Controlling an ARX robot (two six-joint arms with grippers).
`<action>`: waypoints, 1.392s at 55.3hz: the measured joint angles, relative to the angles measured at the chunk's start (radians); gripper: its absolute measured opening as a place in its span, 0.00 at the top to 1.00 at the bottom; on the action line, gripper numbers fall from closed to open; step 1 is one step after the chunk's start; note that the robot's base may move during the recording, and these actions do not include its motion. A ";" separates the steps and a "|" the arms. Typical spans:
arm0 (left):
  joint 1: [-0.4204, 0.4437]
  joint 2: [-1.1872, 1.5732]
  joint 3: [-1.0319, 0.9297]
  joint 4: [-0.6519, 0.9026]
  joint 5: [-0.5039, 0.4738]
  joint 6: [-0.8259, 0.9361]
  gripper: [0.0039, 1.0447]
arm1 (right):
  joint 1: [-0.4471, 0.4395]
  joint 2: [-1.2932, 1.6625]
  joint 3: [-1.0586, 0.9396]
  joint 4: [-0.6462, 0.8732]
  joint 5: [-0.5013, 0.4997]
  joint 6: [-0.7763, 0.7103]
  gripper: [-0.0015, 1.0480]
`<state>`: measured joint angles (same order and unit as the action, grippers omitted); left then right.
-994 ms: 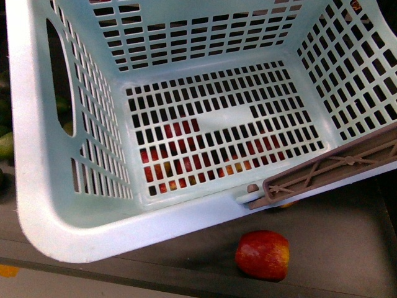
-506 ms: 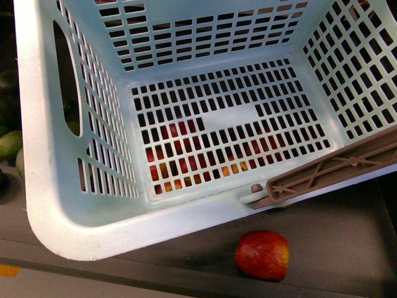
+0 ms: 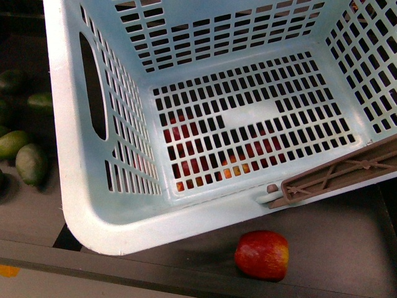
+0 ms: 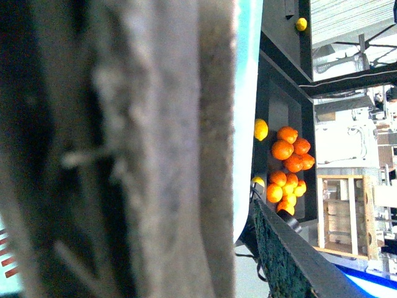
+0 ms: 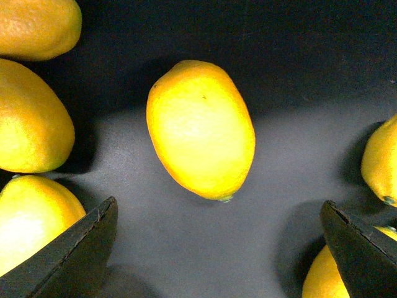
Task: Pick lemon and mango into basket
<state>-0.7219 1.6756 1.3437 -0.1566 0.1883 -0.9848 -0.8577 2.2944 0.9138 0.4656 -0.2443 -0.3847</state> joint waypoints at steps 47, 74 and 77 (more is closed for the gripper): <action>0.000 0.000 0.000 0.000 -0.001 0.000 0.73 | 0.094 0.272 0.299 -0.058 0.032 0.080 0.08; 0.000 0.000 0.000 0.000 -0.003 0.000 0.73 | 0.097 0.258 0.254 -0.043 -0.006 0.138 0.39; 0.000 0.000 0.000 0.000 -0.002 0.000 0.73 | 0.085 0.227 0.219 -0.042 -0.040 0.147 0.39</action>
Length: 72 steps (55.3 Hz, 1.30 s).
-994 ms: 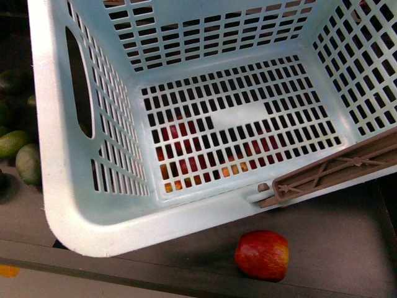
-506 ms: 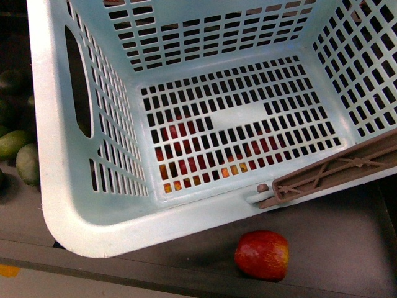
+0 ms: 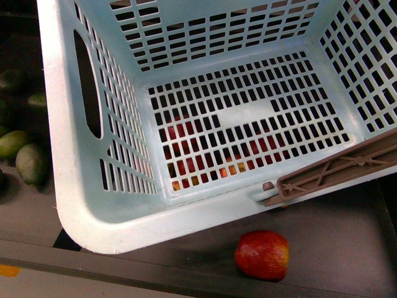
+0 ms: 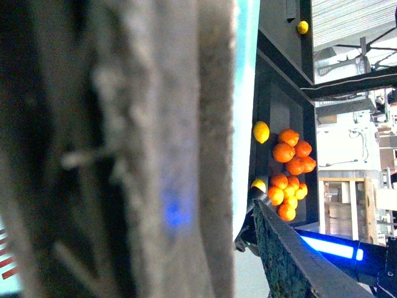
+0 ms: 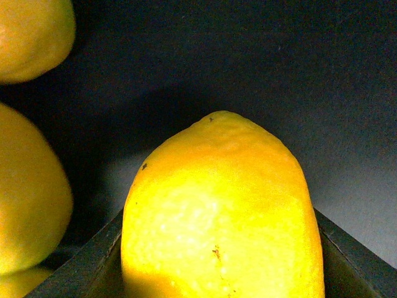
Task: Pick lemon and mango into basket
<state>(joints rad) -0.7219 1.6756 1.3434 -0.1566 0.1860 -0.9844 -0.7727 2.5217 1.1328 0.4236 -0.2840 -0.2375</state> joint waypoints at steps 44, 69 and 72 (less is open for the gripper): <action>0.000 0.000 0.000 0.000 0.001 0.000 0.73 | 0.177 -1.179 -0.475 -0.073 -0.599 0.228 0.40; 0.000 0.000 0.000 0.000 0.000 0.000 0.73 | 0.719 -1.365 -0.602 -0.015 -0.280 0.415 0.40; 0.000 0.000 0.000 0.000 0.000 0.000 0.73 | 0.756 -1.325 -0.592 0.000 -0.228 0.416 0.40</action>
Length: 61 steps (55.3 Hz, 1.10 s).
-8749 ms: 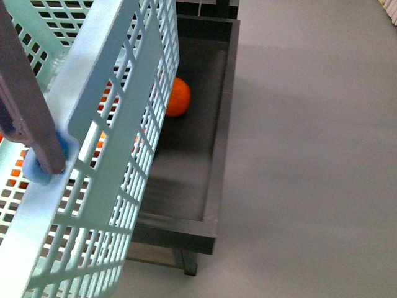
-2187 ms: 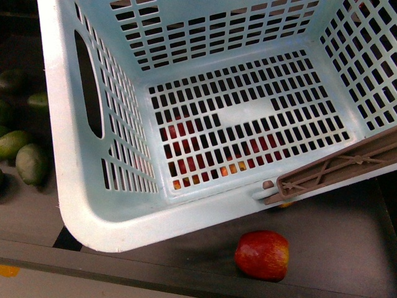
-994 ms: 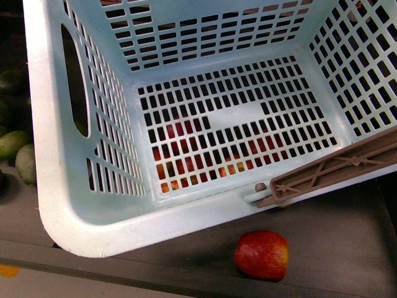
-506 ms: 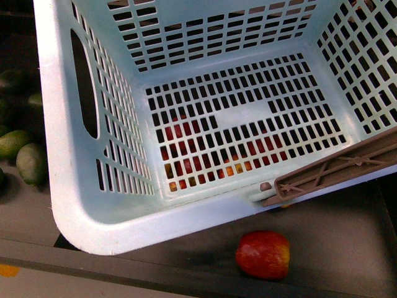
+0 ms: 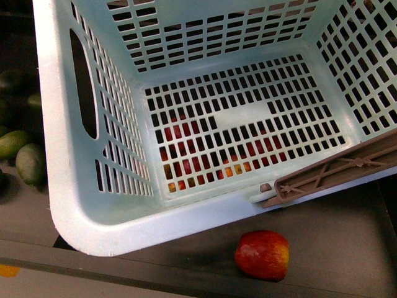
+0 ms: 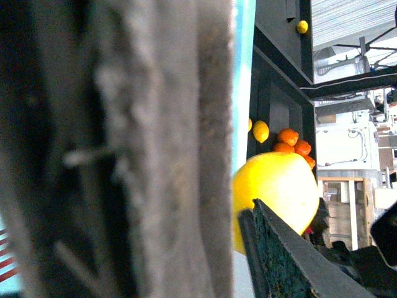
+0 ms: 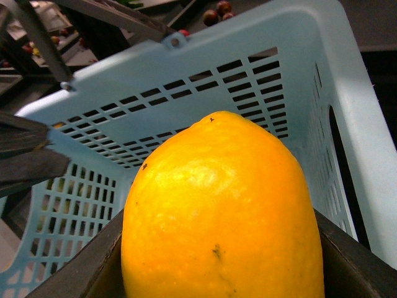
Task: Pick lemon and mango into basket
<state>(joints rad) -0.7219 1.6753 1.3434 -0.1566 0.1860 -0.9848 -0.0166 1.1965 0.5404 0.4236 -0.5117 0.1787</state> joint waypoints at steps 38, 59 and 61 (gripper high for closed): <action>0.000 0.000 -0.004 0.000 -0.002 -0.005 0.73 | -0.074 -0.032 0.053 -0.047 0.158 0.035 0.08; -0.003 -0.002 -0.004 0.000 0.003 -0.004 0.73 | -0.187 -0.304 -0.227 0.145 0.319 -0.153 0.52; -0.003 -0.002 -0.004 0.000 0.002 -0.003 0.73 | -0.177 -0.322 -0.246 0.146 0.329 -0.156 0.57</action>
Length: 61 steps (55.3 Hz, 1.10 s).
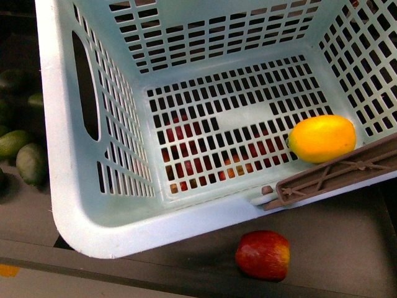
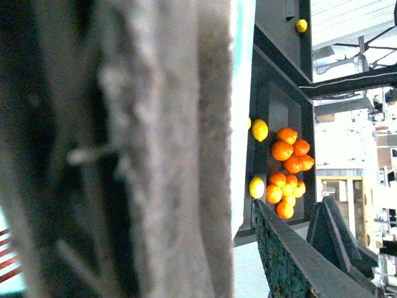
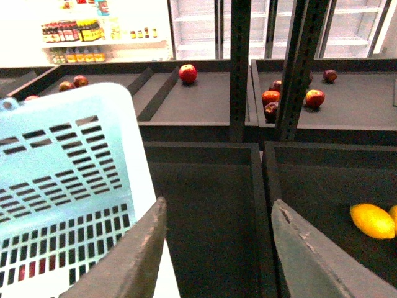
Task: Pick lemon and mango into basket
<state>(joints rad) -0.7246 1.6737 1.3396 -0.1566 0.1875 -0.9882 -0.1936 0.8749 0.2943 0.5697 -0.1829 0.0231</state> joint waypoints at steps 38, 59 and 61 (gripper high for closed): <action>0.002 0.000 0.000 0.000 -0.002 0.003 0.73 | 0.190 -0.402 -0.245 -0.153 0.182 -0.019 0.98; 0.002 0.000 0.000 0.000 -0.003 0.003 0.73 | 0.191 -0.523 -0.277 -0.218 0.183 -0.019 0.98; 0.002 0.000 0.000 0.000 -0.003 0.003 0.73 | 0.191 -0.537 -0.277 -0.229 0.183 -0.020 0.98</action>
<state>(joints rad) -0.7227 1.6737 1.3396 -0.1566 0.1841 -0.9852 -0.0025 0.3382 0.0174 0.3408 0.0006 0.0032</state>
